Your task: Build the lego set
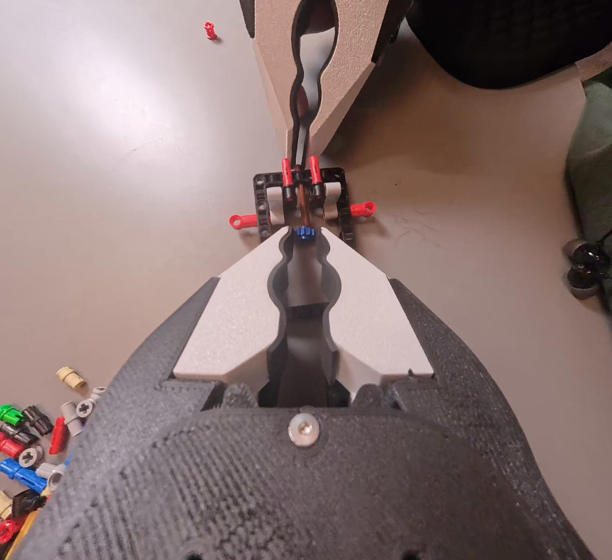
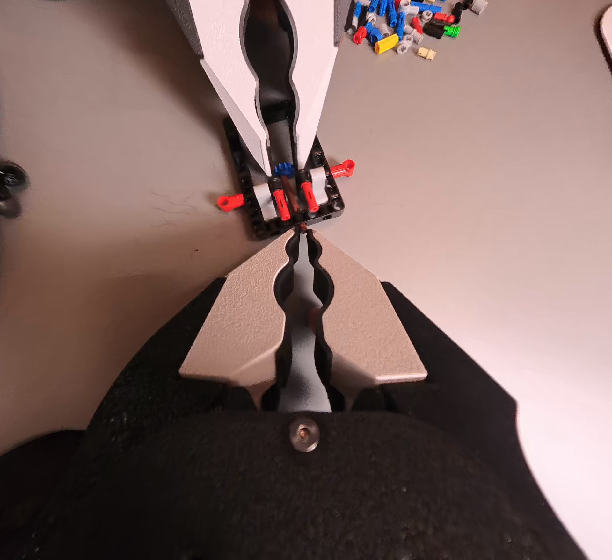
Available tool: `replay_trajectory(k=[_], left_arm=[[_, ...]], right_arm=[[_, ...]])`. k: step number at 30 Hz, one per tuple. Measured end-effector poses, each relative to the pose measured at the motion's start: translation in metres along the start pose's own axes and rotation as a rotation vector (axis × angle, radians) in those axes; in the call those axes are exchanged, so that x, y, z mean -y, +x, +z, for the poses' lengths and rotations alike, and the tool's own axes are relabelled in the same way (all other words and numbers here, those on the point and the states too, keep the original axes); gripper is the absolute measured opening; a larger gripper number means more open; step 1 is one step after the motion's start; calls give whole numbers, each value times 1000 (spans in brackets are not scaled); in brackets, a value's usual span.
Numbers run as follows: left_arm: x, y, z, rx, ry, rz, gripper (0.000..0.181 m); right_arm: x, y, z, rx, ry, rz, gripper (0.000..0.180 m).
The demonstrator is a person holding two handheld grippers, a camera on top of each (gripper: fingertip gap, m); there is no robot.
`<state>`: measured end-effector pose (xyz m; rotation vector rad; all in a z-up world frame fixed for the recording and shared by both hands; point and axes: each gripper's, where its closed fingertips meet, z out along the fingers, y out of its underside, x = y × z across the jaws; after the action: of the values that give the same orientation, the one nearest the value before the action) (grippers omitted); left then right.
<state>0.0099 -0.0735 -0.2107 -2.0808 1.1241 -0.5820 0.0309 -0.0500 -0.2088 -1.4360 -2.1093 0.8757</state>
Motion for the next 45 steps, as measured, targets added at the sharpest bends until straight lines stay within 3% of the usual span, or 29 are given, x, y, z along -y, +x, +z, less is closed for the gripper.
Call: replay_trajectory(k=[1, 18, 28, 37, 42, 45], left_arm=[[0, 0, 0, -4, 5, -4, 12], [4, 1, -5, -63, 95, -95, 11], [1, 10, 1, 6, 33, -71, 12], [8, 12, 2, 21, 97, -172, 12], [6, 11, 2, 36, 99, -207, 12], [3, 13, 4, 43, 74, -191, 12]], right_arm=[[1, 0, -1, 9, 16, 15, 2], [3, 1, -2, 15, 62, 131, 0], [4, -1, -5, 24, 84, 196, 0], [3, 0, -7, 13, 96, 248, 0], [-1, 3, -9, -6, 84, 212, 0], [-7, 4, -10, -22, 31, 41, 3]])
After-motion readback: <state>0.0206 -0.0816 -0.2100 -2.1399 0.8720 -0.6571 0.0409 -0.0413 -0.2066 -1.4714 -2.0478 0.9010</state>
